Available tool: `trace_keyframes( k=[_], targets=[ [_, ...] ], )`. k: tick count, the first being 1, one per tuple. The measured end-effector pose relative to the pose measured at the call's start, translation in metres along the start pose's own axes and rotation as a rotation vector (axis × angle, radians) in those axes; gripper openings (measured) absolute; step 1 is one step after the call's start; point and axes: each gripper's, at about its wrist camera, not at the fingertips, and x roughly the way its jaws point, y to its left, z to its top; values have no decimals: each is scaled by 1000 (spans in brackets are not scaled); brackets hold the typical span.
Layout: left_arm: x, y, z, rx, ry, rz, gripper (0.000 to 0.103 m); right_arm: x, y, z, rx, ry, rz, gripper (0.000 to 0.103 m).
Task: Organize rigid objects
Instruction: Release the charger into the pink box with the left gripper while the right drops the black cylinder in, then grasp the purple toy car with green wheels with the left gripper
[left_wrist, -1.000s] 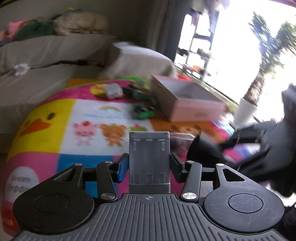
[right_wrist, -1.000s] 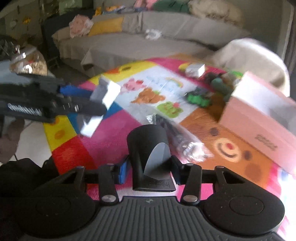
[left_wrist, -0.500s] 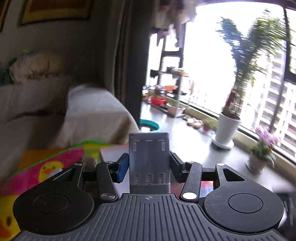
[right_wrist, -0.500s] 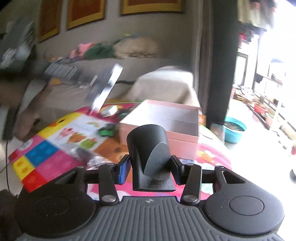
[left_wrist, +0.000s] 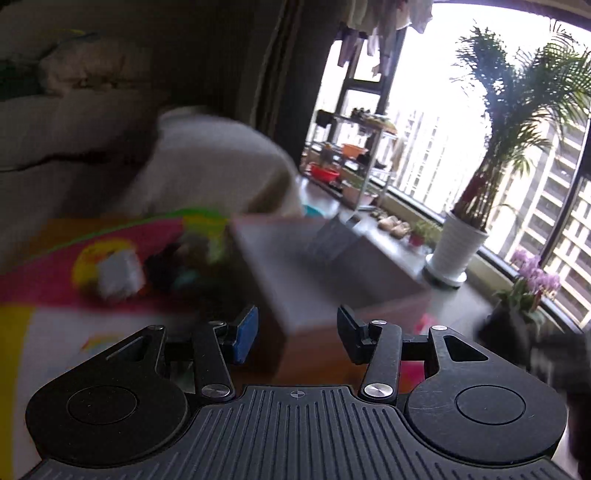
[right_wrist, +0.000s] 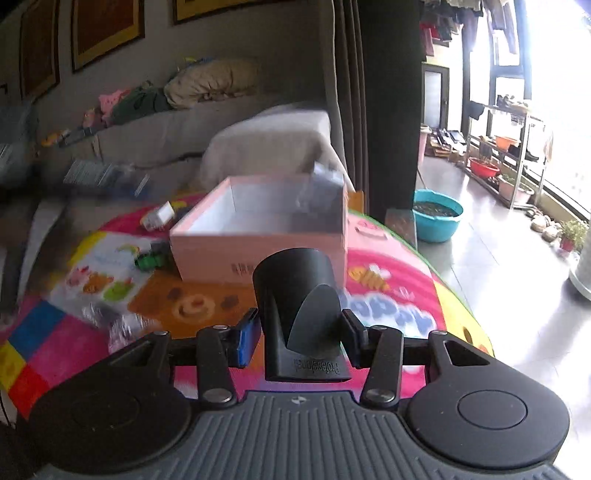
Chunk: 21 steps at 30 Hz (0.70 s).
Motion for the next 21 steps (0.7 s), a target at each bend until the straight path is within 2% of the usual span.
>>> trace_keyframes(
  k=[2,6,7,8,9,11,13,16,21],
  targets=[
    [-16,14,-18,-28,14,20,52,7,3,17,5,-18,6,46],
    [-35,34,-35,-86,26,63,52,31,12,75,1,-96,20,48],
    [-37,36,-36,-93,24,82,52,38,15,90,0,-119,31,52],
    [-41,40,-36,-95,20,103,52,48,19,105,-9,-135,33,70],
    [-43,42,-34,-93,16,128,52,56,24,116,-21,-131,17,84],
    [-47,47,-35,-86,15,153,52,70,35,129,-28,-142,-15,85],
    [-51,55,-40,-95,23,158,52,76,45,126,-45,-114,12,85],
    [-47,59,-47,-115,40,152,52,81,58,97,-82,-55,58,88],
    [-35,57,-46,-132,48,131,52,87,76,23,-170,44,-7,88]
  ],
)
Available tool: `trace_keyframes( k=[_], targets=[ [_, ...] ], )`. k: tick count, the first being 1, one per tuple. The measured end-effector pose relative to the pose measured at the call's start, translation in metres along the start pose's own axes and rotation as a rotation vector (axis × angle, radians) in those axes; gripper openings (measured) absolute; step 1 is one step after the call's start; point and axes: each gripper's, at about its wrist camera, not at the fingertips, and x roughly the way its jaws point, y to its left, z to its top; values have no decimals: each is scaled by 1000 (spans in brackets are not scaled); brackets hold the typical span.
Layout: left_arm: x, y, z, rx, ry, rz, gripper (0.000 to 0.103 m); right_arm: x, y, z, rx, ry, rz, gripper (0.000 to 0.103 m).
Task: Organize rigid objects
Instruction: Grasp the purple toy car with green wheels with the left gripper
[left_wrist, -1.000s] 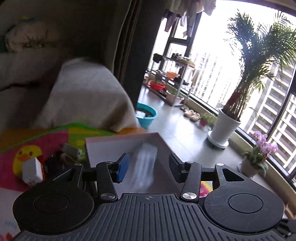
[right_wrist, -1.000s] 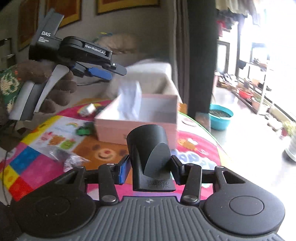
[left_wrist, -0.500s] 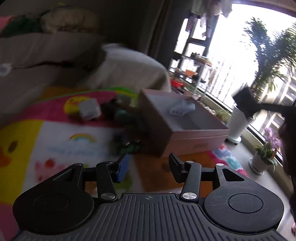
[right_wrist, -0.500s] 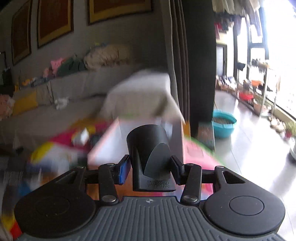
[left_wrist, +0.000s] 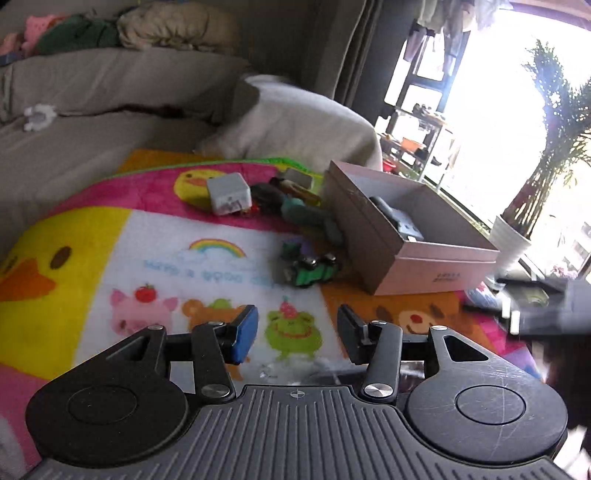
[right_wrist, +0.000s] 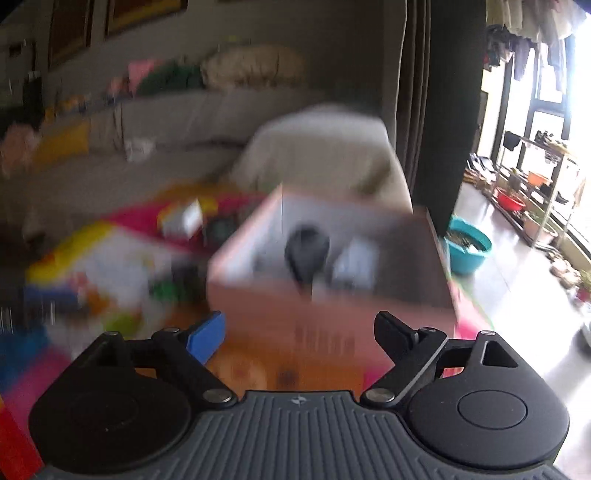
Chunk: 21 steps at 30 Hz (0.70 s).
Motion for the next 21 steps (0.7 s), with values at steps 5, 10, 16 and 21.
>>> trace_keyframes(
  k=[5,10,16,21],
  targets=[
    [20,-10,11,-12,-2,0,52,-20,12,-48,16,5,12,88],
    [55,-25,35,16,16,7,52,-32,21,-60,-24,-29,89,88],
    [106,-37,50,45,71,111,52,-22,21,-60,-19,14,115,88],
    [123,-31,51,57,100,113,55,-15,10,-59,57,53,122,88]
  ],
)
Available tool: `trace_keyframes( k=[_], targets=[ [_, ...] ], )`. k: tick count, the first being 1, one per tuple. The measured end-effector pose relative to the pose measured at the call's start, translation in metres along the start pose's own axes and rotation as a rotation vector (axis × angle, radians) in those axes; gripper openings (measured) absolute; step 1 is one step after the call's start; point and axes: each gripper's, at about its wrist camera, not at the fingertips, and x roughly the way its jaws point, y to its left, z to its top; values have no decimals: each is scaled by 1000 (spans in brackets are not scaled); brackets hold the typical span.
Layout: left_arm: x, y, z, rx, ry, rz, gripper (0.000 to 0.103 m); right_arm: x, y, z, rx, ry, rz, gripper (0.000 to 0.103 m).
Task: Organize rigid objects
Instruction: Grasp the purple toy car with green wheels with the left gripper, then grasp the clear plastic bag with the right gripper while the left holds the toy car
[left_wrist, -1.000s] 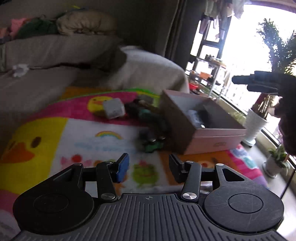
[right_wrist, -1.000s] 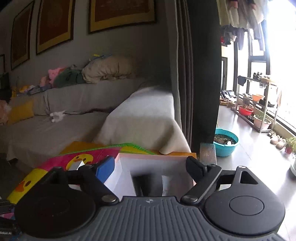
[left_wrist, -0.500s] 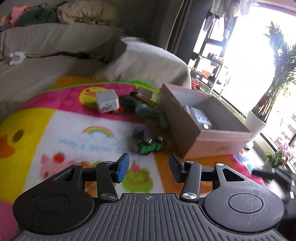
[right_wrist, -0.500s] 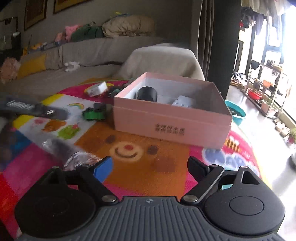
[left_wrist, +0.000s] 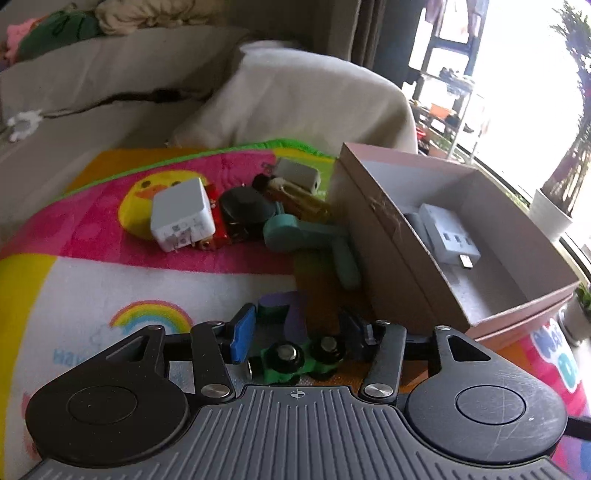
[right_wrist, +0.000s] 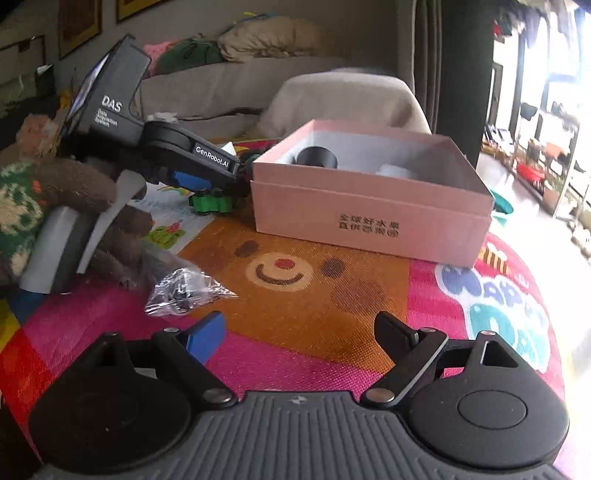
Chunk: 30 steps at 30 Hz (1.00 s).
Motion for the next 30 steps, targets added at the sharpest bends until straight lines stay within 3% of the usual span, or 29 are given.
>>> trace_keyframes(
  k=[2,8,15,20,25,30],
  targets=[
    [-3,2,-2,26,1,-20,50,0,-1,0,11,7,5,88],
    [-30,15,-23,29,18,-79,50,1,-1,0,10,16,-2,88],
    [-85,44,-64,-7,22,-58,50,0,-1,1,2,15,2,88],
    [-110,66,-79,-59,14,-46,50,-19,8,8,-27,-77,47,88],
    [-111,77,-82,-98,5,-72,50,-22,52,26,-251,-123,183,88],
    [-113,77,-86,-104,-18,-70,50,10,89,30,-429,-86,211,85]
  ],
)
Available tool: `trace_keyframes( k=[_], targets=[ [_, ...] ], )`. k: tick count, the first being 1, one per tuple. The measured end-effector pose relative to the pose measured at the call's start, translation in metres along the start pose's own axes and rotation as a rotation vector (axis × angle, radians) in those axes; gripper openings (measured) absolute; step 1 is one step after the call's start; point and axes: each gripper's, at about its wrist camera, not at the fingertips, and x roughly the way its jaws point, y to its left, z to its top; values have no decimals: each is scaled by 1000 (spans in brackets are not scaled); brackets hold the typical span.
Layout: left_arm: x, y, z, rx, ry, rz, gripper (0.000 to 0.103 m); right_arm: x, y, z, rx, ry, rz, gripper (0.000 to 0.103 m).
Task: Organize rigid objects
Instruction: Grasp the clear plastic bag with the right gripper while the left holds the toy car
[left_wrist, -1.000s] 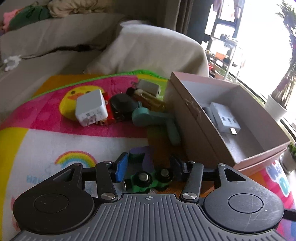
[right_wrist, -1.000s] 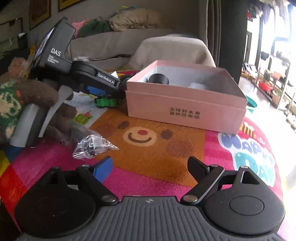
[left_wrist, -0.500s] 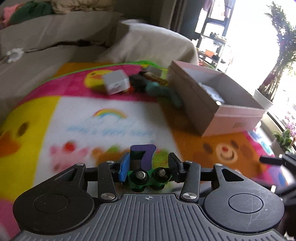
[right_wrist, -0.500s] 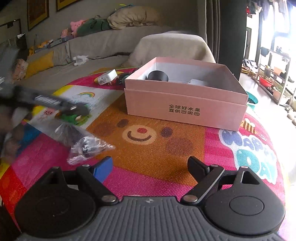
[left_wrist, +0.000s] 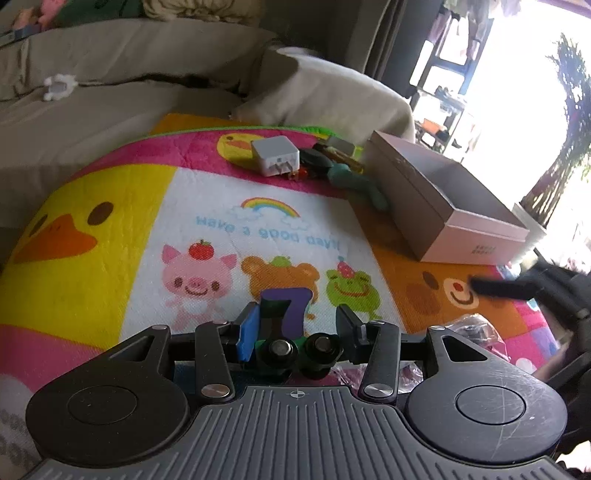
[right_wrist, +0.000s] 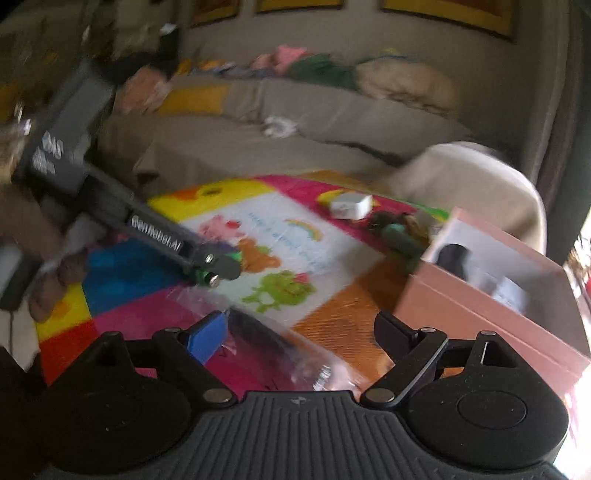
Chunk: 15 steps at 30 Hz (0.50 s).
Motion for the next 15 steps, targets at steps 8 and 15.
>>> trace_keyframes(
  k=[8,15],
  targets=[
    [-2,-9,-6,33,-30,17,50,0,-25,-11,153,105,6,39],
    [9,-56,-14,123,5,-77,50,-38,-65,-47,364,151,-191,37]
  ],
)
